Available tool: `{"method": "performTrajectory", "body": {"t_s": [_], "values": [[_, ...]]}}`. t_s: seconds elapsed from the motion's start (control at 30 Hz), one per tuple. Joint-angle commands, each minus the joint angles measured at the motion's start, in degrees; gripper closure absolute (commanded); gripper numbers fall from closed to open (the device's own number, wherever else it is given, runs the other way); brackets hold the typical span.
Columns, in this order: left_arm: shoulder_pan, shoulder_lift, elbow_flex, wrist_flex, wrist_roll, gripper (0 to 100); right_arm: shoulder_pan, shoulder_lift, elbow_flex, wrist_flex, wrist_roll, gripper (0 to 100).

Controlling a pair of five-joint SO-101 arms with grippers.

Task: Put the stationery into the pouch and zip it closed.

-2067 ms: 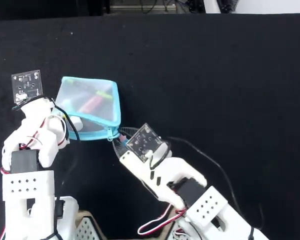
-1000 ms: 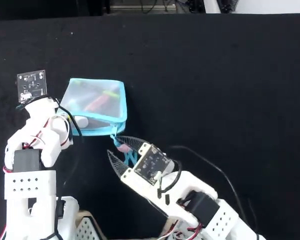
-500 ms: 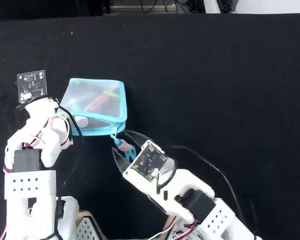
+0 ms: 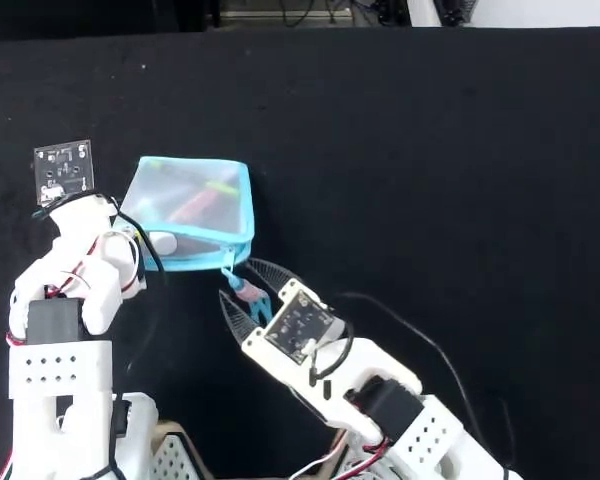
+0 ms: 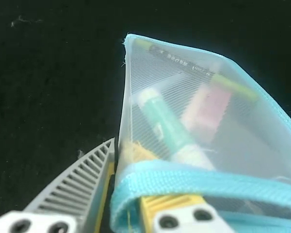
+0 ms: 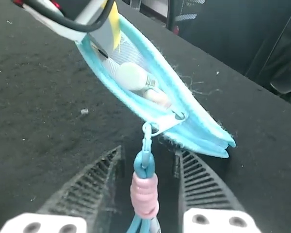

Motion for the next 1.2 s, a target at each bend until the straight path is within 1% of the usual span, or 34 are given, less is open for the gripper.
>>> {"method": "performTrajectory", "body": {"t_s": [0.0, 0.13, 0.27, 0.43, 0.47, 0.6, 0.67, 0.8, 0.9, 1.07, 1.17], "values": [[-0.31, -0.35, -1.36, -0.88, -0.35, 97, 0.88, -0.75, -0.22, -2.02, 0.26, 84.4], [-0.22, -0.35, -1.54, -0.88, -0.35, 97, 0.88, -0.75, 0.13, -3.69, -0.18, 84.4], [-0.22, -0.35, -1.54, -0.88, -0.35, 97, 0.88, -0.75, 2.24, -7.74, -4.13, 84.4], [-0.22, -0.35, -1.54, -0.88, -0.35, 97, 0.88, -0.84, 2.42, -8.79, -4.57, 84.7], [-0.22, -0.35, -1.54, -0.88, -0.35, 97, 0.88, -0.84, 2.33, -8.79, -4.57, 86.3], [-0.22, -0.35, -1.54, -0.88, -0.35, 97, 1.05, -1.1, 2.33, -8.88, -4.57, 99.2], [-0.22, -0.35, -1.54, -0.88, -0.35, 97, 1.14, -1.27, 2.33, -8.88, -4.57, 97.1], [-0.22, -0.35, -1.45, -0.88, -0.35, 97, 1.76, -0.92, 0.04, -8.26, -4.57, 98.7], [-0.22, -0.35, -1.45, -0.88, -0.35, 97, 4.13, -1.01, -3.91, -4.57, -4.57, 98.8], [-0.22, -0.35, -2.07, -1.41, -0.35, 97, 10.11, -0.84, -14.64, 6.24, -4.22, 98.8], [-0.22, -0.35, -2.77, -2.29, -0.35, 97, 12.04, -0.66, -18.59, 8.7, -4.13, 98.8]]}}
